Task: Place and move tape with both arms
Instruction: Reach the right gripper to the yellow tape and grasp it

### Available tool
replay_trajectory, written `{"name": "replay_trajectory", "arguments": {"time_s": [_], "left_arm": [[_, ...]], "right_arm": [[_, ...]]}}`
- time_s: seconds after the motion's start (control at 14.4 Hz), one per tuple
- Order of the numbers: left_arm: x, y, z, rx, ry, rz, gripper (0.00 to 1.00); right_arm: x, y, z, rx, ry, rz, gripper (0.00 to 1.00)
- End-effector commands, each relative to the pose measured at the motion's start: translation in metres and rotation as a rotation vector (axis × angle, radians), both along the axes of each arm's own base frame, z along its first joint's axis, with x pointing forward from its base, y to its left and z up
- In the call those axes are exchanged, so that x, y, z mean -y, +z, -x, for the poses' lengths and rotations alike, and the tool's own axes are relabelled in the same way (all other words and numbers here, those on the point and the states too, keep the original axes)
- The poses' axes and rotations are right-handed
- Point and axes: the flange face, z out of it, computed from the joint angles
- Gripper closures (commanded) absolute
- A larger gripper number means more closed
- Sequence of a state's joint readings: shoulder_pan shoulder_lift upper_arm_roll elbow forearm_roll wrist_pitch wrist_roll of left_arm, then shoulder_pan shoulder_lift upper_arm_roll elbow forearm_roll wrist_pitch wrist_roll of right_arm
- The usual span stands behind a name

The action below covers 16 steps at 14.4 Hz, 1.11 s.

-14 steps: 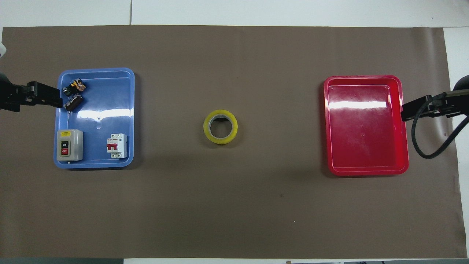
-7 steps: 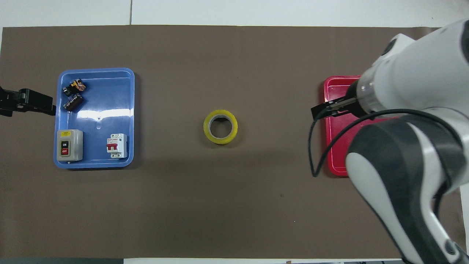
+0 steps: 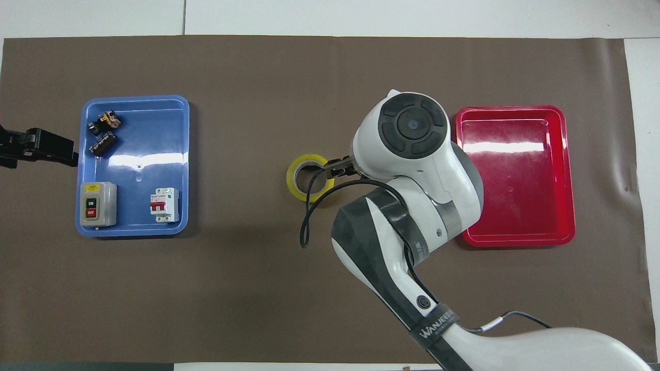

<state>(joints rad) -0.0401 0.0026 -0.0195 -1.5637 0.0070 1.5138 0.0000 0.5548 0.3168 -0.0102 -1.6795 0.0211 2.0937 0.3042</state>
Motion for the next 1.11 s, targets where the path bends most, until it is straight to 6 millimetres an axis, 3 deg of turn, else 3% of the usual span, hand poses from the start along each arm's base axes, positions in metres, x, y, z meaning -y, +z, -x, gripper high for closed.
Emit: {"name": "replay_trajectory", "arguments": {"time_s": [0.0,0.21,0.62,0.97,1.04], "left_arm": [[-0.005,0.003,0.008,-0.008,-0.007,0.022,0.00],[-0.003,0.004,0.008,-0.007,-0.007,0.022,0.00],[-0.003,0.003,0.008,-0.008,-0.007,0.022,0.00],[-0.004,0.004,0.008,-0.007,-0.005,0.022,0.00],[-0.004,0.004,0.008,-0.007,-0.004,0.022,0.00]], "right_arm": [[-0.024,-0.052,-0.017,0.024,-0.010,-0.009,0.00],[-0.040,-0.078,-0.014,0.047,0.013,-0.021,0.00],[-0.050,-0.121,-0.012,0.061,0.090,-0.018,0.00],[-0.049,-0.135,-0.006,0.047,0.115,-0.004,0.00],[-0.050,-0.136,-0.005,0.047,0.127,-0.003,0.04]]}}
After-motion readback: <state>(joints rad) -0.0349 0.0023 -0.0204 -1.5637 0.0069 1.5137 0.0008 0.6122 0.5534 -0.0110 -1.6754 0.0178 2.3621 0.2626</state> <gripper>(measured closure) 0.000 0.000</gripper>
